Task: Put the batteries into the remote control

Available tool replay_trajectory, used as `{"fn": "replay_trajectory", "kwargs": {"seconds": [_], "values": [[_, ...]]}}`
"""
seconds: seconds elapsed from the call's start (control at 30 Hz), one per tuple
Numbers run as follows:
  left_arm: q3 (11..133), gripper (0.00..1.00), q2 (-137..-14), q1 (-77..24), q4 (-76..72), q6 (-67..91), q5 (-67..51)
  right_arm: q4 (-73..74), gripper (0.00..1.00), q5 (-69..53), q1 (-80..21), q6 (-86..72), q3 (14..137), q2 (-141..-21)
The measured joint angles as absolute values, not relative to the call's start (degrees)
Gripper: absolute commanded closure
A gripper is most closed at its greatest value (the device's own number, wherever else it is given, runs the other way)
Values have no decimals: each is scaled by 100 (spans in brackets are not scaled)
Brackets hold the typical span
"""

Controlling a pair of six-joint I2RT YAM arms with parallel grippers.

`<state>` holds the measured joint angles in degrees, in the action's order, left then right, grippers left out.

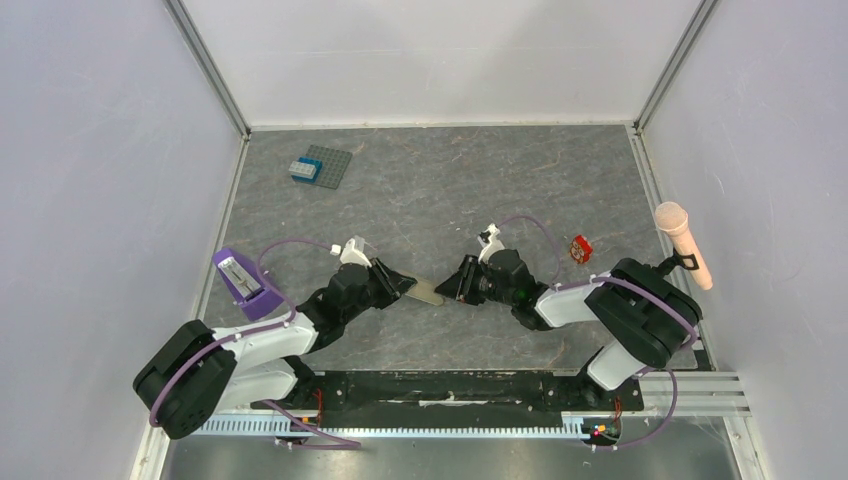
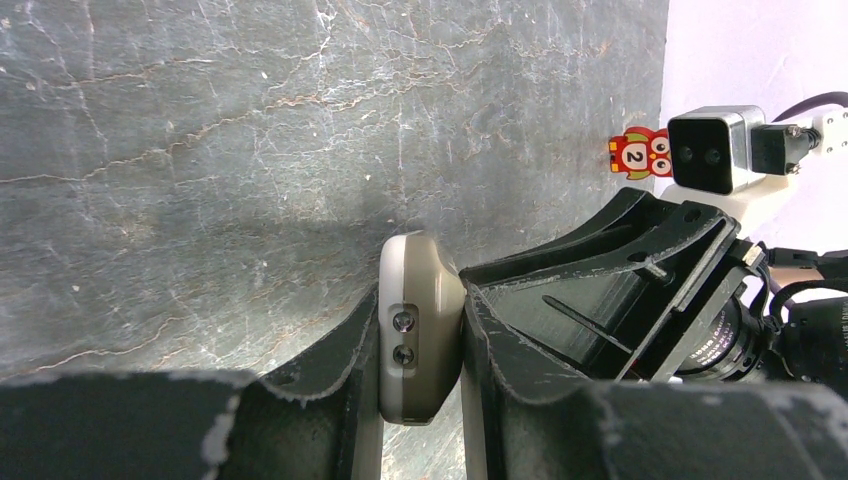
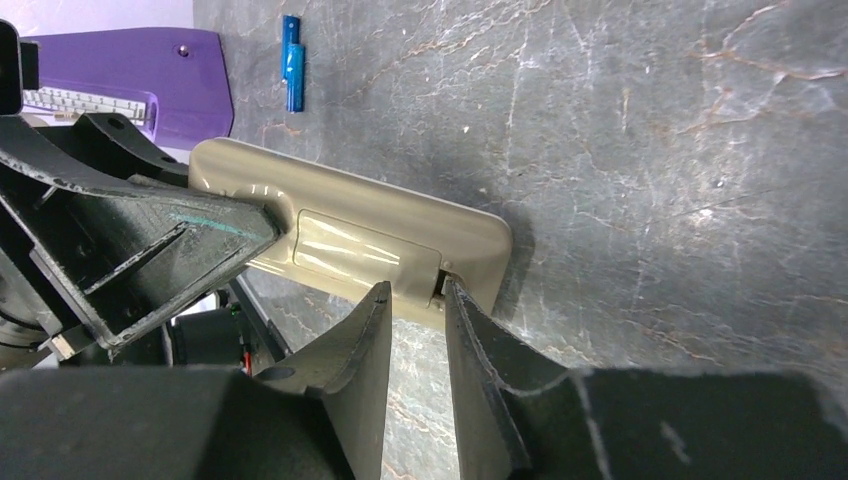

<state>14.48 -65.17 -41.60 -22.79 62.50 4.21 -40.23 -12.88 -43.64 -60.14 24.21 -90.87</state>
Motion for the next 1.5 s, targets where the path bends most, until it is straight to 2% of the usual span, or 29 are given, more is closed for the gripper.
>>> {"fn": "replay_trajectory", "kwargs": {"seconds": [0.63,1.0,1.5], "values": [[1343,98,-6578,-4158,-2541,6250,447,-4421,72,-1162,-4359,-5999,2418,-9349],[1256,98,-6689,-4150,-2790,6252,440,-6718,72,-1352,-4278,-7164,1765,-10217],[1234,98,-6858,-4176,-3026,6361,705,-7588,74,-1345,-4257,-7830,1728,-10735]]}}
